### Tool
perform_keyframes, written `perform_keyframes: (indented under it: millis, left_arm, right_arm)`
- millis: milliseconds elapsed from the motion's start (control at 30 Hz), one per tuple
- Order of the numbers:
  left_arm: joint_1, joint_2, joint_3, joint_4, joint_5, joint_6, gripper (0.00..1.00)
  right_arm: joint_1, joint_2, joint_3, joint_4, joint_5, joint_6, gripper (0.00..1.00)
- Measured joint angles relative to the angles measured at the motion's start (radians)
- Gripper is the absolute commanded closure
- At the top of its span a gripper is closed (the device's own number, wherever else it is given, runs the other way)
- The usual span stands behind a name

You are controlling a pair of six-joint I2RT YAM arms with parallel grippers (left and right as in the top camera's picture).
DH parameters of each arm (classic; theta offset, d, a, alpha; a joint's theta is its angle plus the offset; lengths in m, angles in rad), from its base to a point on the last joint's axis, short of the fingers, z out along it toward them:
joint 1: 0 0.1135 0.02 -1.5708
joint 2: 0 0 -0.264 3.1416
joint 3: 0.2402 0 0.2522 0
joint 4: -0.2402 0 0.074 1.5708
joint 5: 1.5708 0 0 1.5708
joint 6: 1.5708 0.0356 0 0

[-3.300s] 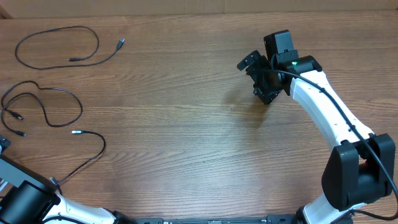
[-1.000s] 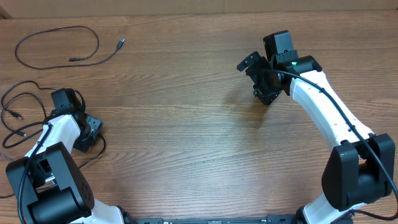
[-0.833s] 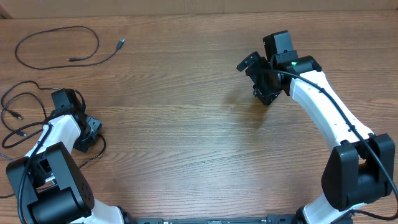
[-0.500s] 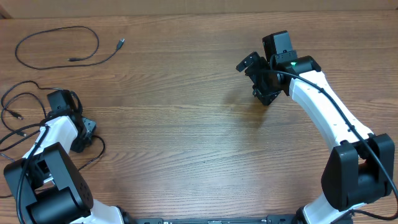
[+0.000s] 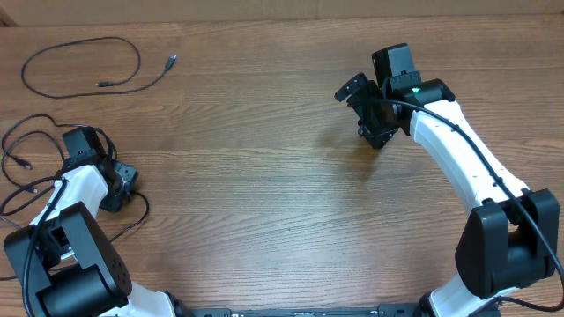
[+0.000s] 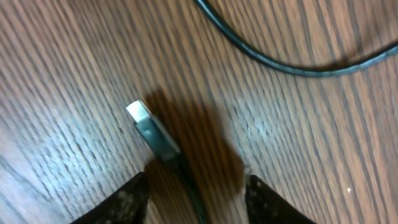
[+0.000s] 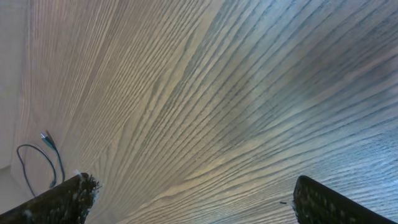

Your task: Untangle cables

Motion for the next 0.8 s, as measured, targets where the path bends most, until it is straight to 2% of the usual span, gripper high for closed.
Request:
perform_keyframes:
  millis: [200,267,333,667,800]
  left_arm:
    - [0.0,0.004,0.0,-0.032,-0.029,0.0,0.51]
    - [-0.001,0.009,0.002,-0.041,-0.059,0.0,0.62]
    - [0.0,0.018,0.006,-0.053,-0.087,0.0,0.66]
    - [0.089,0.037,0.024,-0.049,-0.119,-0.003,0.71]
    - [0.132,0.039,0.024,-0.042,-0.125,-0.003,0.82]
  right_arm:
    - [0.0,0.0,0.0,0.0,0.0,0.0,0.0]
    - [0.0,0.0,0.0,0.0,0.0,0.0,0.0]
    - [0.0,0.0,0.0,0.0,0.0,0.0,0.0]
    - [0.0,0.0,0.0,0.0,0.0,0.0,0.0]
    - [0.0,0.0,0.0,0.0,0.0,0.0,0.0]
